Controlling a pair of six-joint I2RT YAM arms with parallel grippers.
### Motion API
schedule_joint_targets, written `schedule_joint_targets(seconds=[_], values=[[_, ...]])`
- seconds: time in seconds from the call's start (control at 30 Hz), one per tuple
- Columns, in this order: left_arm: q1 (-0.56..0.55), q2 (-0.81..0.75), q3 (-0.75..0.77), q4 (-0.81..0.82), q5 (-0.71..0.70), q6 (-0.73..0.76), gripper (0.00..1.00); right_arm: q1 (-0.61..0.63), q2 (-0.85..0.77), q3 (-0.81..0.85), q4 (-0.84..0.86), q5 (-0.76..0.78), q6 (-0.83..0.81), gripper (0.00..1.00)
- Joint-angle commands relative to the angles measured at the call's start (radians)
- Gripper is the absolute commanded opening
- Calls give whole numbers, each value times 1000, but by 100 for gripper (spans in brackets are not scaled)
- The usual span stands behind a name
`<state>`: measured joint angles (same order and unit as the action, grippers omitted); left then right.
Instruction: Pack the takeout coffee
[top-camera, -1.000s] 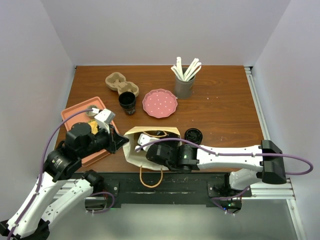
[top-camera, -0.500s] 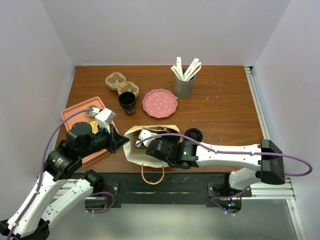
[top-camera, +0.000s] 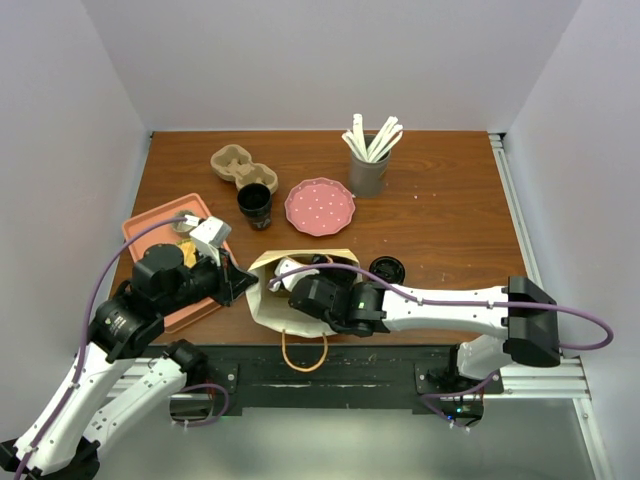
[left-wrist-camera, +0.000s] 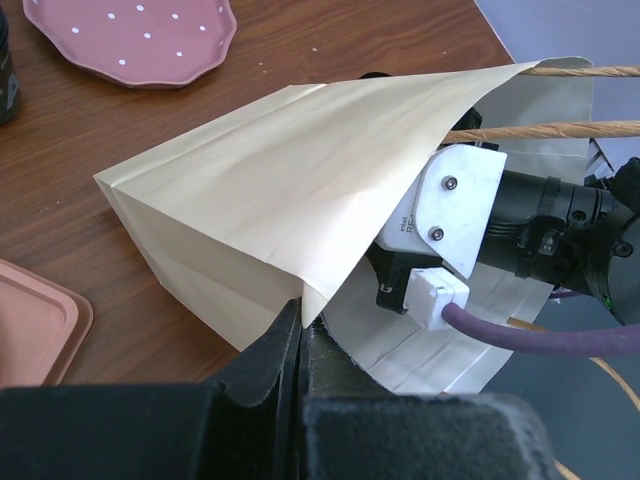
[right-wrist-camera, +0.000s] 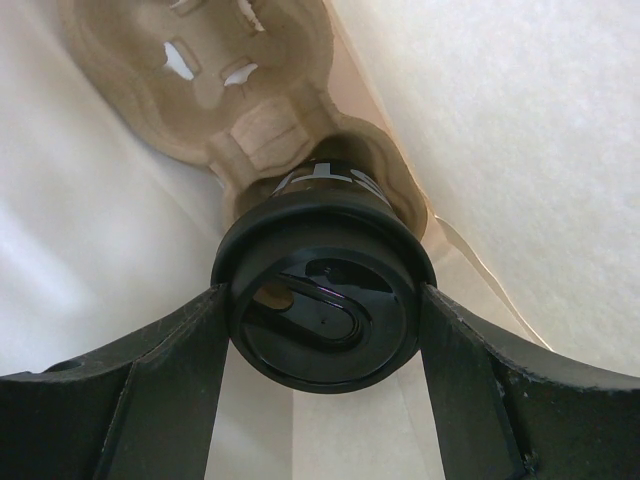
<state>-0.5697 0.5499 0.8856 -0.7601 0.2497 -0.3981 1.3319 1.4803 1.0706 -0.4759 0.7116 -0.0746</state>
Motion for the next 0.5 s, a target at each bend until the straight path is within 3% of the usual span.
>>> schedule_joint_targets(seconds=[0.0,0.47], values=[[1,-13,1,-5,14,27,0,-20,-12,-15,82,23,47,18],[2,-22,1,-28,2,30,0,-22,-25,-8,71,80,127,15]])
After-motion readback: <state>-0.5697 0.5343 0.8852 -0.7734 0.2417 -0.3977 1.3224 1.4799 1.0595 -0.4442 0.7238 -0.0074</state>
